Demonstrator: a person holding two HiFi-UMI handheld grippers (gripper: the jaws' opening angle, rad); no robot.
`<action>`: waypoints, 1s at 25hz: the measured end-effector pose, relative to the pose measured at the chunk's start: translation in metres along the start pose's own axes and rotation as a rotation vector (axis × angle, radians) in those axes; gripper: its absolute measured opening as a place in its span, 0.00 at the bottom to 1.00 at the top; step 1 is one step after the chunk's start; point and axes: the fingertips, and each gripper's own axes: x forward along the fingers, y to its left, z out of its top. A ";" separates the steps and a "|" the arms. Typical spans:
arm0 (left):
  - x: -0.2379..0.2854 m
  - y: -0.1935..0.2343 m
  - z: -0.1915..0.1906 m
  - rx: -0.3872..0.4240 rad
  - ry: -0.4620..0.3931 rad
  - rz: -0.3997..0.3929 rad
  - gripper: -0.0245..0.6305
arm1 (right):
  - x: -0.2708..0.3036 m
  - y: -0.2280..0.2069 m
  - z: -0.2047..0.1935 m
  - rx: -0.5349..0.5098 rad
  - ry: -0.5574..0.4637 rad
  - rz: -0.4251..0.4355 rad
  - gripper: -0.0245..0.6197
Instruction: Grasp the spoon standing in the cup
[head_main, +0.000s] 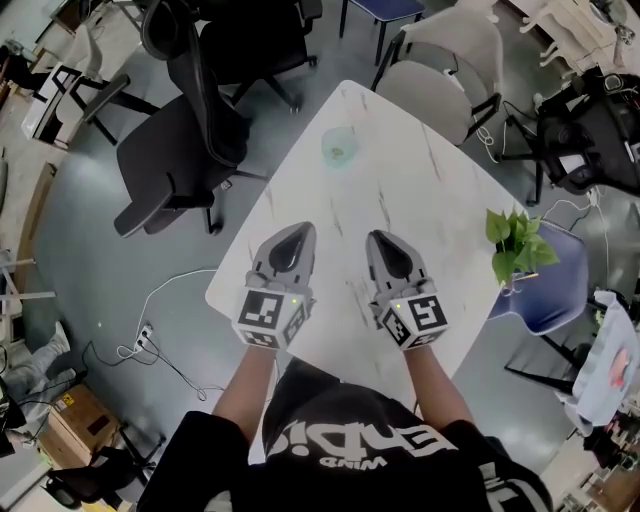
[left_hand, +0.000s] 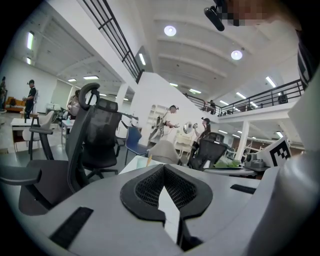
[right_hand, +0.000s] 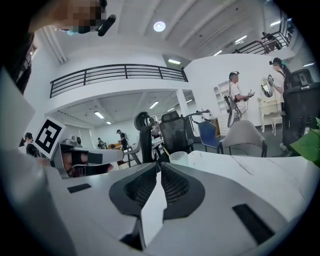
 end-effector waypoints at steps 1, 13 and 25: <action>0.002 0.002 -0.001 0.001 0.002 -0.002 0.06 | 0.003 -0.001 -0.001 0.000 0.002 0.001 0.06; 0.020 0.005 -0.004 -0.006 0.026 -0.031 0.06 | 0.037 0.004 0.001 0.004 0.029 0.071 0.33; 0.021 0.005 -0.010 0.002 0.036 -0.041 0.06 | 0.062 -0.004 -0.003 -0.025 0.050 0.080 0.35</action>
